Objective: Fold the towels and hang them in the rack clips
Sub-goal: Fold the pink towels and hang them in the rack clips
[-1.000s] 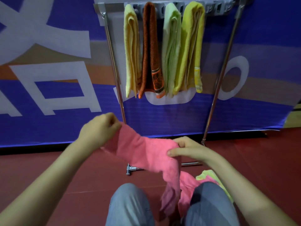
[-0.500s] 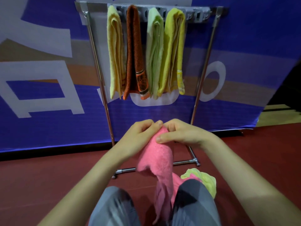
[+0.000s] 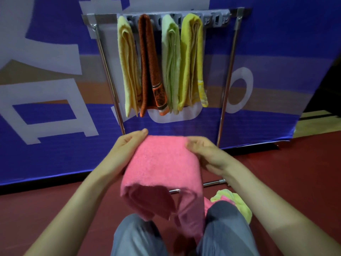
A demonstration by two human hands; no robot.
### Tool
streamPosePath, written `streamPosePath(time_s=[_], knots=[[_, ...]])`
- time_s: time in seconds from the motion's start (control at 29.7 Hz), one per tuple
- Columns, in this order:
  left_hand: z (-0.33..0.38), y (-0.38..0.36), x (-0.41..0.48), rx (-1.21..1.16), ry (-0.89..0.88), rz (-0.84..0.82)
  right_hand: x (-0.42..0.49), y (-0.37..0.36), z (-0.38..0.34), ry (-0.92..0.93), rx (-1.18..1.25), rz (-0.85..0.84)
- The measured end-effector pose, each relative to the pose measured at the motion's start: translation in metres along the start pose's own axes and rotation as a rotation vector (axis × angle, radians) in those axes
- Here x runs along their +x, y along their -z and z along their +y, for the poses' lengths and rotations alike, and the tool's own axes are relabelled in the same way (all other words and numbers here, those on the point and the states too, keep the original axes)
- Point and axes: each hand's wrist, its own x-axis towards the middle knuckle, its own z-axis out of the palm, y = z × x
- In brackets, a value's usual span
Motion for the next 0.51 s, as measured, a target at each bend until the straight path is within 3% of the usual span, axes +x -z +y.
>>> streamPosePath(time_s=[0.17, 0.27, 0.4, 0.51], knots=[[-0.006, -0.015, 0.011, -0.058, 0.118, -0.135, 0.020, -0.023, -0.036, -0.013, -0.087, 0.006], [0.012, -0.033, 0.018, -0.246, 0.062, -0.142, 0.024, -0.026, -0.046, -0.042, -0.123, 0.020], [0.020, -0.037, 0.011, -0.100, -0.095, -0.107, 0.019, -0.019, -0.053, -0.063, -0.140, 0.046], [0.025, -0.038, 0.008, -0.108, -0.083, -0.157, 0.012, -0.015, -0.051, -0.072, -0.117, 0.074]])
